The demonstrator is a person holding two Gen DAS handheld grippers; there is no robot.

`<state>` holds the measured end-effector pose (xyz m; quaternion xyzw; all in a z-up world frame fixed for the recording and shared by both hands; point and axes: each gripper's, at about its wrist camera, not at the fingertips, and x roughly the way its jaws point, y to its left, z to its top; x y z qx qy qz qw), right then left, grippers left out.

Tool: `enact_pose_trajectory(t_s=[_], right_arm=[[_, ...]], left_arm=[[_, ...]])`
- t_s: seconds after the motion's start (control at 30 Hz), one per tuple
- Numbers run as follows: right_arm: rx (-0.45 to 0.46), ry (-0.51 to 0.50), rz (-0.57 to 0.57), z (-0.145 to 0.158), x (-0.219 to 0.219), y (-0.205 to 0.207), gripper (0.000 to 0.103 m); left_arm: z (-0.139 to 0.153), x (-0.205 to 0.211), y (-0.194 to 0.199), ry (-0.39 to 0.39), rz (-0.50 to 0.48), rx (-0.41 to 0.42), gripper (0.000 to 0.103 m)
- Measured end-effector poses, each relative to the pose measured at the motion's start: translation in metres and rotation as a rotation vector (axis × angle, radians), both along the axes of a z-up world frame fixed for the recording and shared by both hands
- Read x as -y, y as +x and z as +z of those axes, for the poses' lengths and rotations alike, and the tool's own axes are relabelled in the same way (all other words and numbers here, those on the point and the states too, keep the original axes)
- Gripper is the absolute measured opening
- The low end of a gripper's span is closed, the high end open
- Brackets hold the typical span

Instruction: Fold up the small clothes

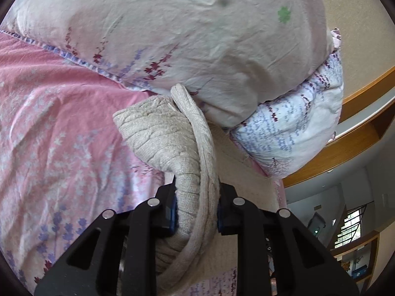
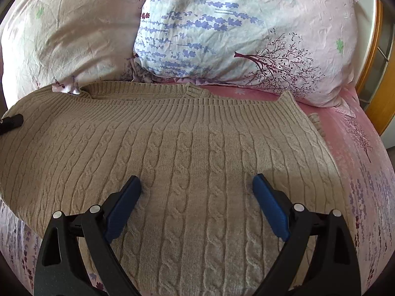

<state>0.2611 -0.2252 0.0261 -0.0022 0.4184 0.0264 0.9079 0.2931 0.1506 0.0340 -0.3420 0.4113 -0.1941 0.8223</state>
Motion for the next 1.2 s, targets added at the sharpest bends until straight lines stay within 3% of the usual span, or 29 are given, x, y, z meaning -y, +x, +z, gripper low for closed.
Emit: enact_pose_trajectory(t_s=[0.13,0.27,0.43,0.6,0.73,0.87,0.97,1.03,1.1,1.2], right_arm=[[0.005,0.127,-0.006,0.011,0.021,-0.008,0.094],[0.085,0.232,-0.022,0.030,0.053,-0.024,0.093],[0.162,0.352,-0.041,0.045,0.101,-0.042,0.093],[0.137,0.517,-0.089,0.040,0.157,-0.048,0.093],[0.096,0.683,-0.138,0.025,0.197,-0.050,0.093],[0.079,0.741,-0.193,0.011,0.222,-0.053,0.093],[0.067,0.784,-0.212,0.003,0.233,-0.051,0.093],[0.057,0.809,-0.218,-0.002,0.238,-0.051,0.093],[0.050,0.817,-0.217,-0.004,0.238,-0.049,0.093],[0.039,0.822,-0.195,-0.005,0.233,-0.048,0.093]], left_arm=[[0.019,0.022,-0.003,-0.057,-0.022,0.044,0.022],[0.035,0.054,0.002,-0.102,-0.056,0.078,0.022],[0.044,0.120,0.014,-0.135,-0.139,0.083,0.021],[0.038,0.203,0.027,-0.156,-0.243,0.057,0.021],[0.024,0.267,0.032,-0.109,-0.321,0.022,0.021],[0.002,0.310,0.033,-0.027,-0.358,-0.022,0.022],[-0.003,0.323,0.035,-0.024,-0.369,-0.032,0.031],[0.004,0.324,0.034,-0.059,-0.404,-0.015,0.048],[0.014,0.321,0.030,-0.122,-0.444,0.015,0.057],[0.031,0.301,0.018,-0.126,-0.461,0.066,0.065]])
